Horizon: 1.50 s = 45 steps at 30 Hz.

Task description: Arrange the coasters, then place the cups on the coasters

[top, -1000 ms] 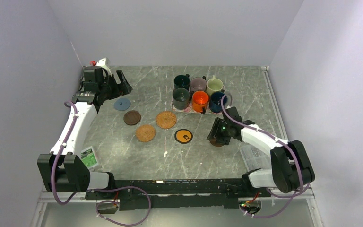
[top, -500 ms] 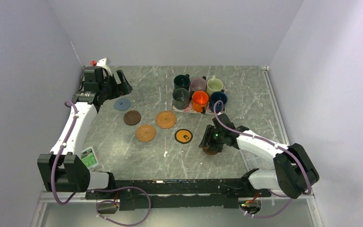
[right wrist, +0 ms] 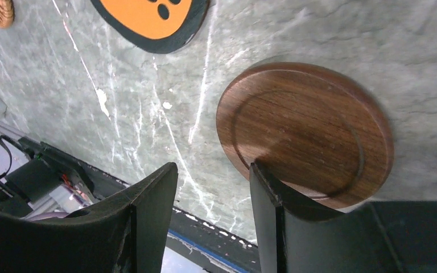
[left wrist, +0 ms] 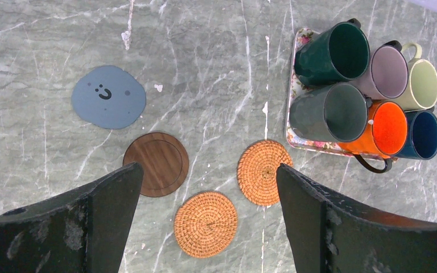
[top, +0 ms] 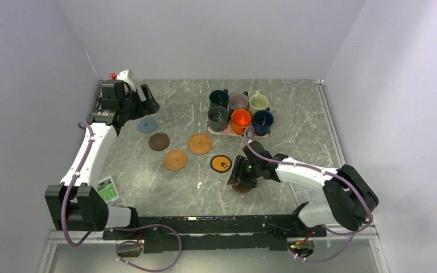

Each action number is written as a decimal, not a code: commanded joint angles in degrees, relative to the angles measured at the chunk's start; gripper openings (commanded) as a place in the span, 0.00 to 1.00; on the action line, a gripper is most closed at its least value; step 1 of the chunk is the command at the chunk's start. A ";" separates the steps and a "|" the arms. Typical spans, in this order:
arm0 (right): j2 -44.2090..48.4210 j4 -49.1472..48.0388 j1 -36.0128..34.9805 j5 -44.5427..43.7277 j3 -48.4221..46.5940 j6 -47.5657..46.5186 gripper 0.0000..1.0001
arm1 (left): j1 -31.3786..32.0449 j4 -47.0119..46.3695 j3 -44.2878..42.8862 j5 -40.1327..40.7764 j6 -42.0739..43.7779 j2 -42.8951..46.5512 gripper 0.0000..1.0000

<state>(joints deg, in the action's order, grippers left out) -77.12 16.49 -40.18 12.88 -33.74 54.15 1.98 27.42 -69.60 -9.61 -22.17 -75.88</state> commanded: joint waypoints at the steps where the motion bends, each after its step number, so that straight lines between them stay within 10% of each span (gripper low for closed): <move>1: -4.38 5.75 -2.97 -0.70 1.71 0.76 0.55 | 0.30 -1.33 -0.22 0.37 0.02 1.87 0.94; 45: 8.78 18.84 0.83 -18.90 -15.65 -12.18 0.56 | 0.95 -1.40 -0.12 0.54 0.42 1.08 0.94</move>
<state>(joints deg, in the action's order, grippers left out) -71.24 30.70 -43.70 -1.96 -43.09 48.03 2.59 27.44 -69.60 -9.19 -22.09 -75.88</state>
